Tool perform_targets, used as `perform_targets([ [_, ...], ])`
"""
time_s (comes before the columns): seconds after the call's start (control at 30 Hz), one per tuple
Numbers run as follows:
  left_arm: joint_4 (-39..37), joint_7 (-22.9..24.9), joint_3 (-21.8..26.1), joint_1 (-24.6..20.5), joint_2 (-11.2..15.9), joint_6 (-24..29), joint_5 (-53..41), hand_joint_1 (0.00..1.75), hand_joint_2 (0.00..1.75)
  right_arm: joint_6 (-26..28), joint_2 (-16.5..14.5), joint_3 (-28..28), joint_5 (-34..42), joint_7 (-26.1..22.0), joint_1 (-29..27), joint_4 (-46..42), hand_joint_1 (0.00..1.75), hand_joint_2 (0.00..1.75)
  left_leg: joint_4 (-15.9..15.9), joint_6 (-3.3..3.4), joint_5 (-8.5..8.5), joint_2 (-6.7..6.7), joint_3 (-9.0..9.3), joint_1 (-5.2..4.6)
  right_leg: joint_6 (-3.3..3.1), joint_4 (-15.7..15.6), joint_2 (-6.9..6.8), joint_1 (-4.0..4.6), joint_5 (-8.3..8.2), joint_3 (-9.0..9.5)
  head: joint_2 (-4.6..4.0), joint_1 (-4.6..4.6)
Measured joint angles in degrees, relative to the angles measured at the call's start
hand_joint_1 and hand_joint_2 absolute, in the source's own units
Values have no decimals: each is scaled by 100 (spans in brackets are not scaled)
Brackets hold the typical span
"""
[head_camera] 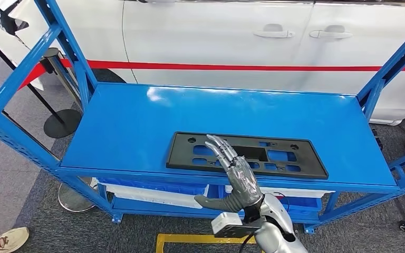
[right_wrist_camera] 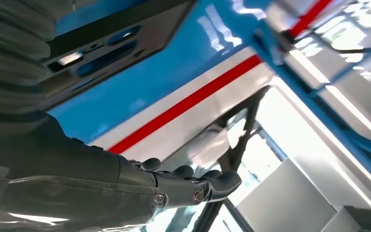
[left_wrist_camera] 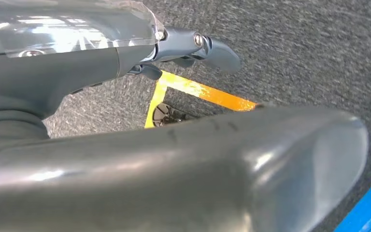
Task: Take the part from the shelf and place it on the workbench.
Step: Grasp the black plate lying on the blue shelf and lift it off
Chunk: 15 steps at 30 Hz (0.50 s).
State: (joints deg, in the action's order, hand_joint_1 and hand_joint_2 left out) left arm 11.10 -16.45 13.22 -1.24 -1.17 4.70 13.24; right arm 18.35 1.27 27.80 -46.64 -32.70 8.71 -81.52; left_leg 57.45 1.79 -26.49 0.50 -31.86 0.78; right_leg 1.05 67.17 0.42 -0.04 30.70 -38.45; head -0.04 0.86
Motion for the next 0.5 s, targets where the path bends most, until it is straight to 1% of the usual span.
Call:
perform_targets([
  [0.03,0,-1,1,0,-1,-8,-13,0,0,222,13,92,-324,136,35,154,0,175,0,3,1,2,-7,0,26,381,-4,-21,167,-173,0,-2],
  [0.07,0,-1,1,1,-2,-16,-25,0,0,412,21,180,-607,264,63,319,0,175,2,3,1,2,-11,0,48,663,-7,-42,255,-297,0,-2],
  [0.1,0,-1,1,1,-3,-21,-38,0,0,563,26,256,-824,365,89,476,0,175,4,2,0,0,-11,0,63,734,-11,-62,227,-319,0,-2],
  [0.13,0,-1,1,2,-7,-26,-50,0,0,669,27,314,-965,433,118,611,0,175,7,-2,-2,-3,-6,1,70,572,-16,-78,96,-225,0,-2],
  [0.17,0,-2,1,1,-10,-30,-60,0,0,747,28,358,-1058,476,152,727,0,175,9,-10,-8,-7,3,1,69,220,-22,-93,-100,-33,0,-2],
  [0.2,0,-2,1,0,-14,-33,-68,0,0,798,29,395,-1108,499,195,823,0,175,13,-25,-16,-10,12,-2,58,-198,-30,-98,-265,190,0,-2],
  [0.23,0,-3,1,-2,-16,-37,-70,0,0,829,30,426,-1144,521,238,901,0,175,23,-48,-27,-13,13,-12,40,-547,-35,-89,-372,368,0,-1],
  [0.27,0,-4,1,-3,-16,-44,-74,0,0,862,31,457,-1202,562,274,976,0,175,27,-77,-32,-13,12,-20,21,-774,-38,-77,-421,480,0,2],
  [0.3,0,-3,2,-3,-16,-53,-78,0,0,907,32,483,-1306,641,298,1048,0,175,27,-109,-34,-12,9,-26,-2,-868,-36,-58,-413,520,0,3],
  [0.33,0,-3,2,-4,-16,-61,-85,0,0,967,33,504,-1451,744,315,1120,0,175,23,-145,-32,-11,9,-29,-28,-886,-32,-42,-413,520,0,4],
  [0.4,0,0,3,-4,-15,-75,-106,0,0,1147,33,535,-1843,991,352,1278,0,175,41,-211,-72,-13,6,-15,-96,-922,-32,-57,-433,536,0,5],
  [0.43,0,1,3,-5,-15,-78,-115,0,0,1241,31,549,-2019,1093,379,1349,0,175,96,-233,-124,-15,-12,-11,-132,-946,-35,-69,-445,549,0,5],
  [0.47,0,2,4,-5,-15,-79,-123,0,0,1340,24,565,-2185,1190,413,1425,0,175,232,-246,-222,-17,-68,-6,-165,-965,-40,-81,-454,558,0,7],
  [0.5,0,3,4,-4,-16,-80,-126,0,0,1435,13,579,-2330,1276,447,1507,0,175,474,-254,-362,-18,-173,-2,-186,-968,-42,-75,-454,560,0,7],
])
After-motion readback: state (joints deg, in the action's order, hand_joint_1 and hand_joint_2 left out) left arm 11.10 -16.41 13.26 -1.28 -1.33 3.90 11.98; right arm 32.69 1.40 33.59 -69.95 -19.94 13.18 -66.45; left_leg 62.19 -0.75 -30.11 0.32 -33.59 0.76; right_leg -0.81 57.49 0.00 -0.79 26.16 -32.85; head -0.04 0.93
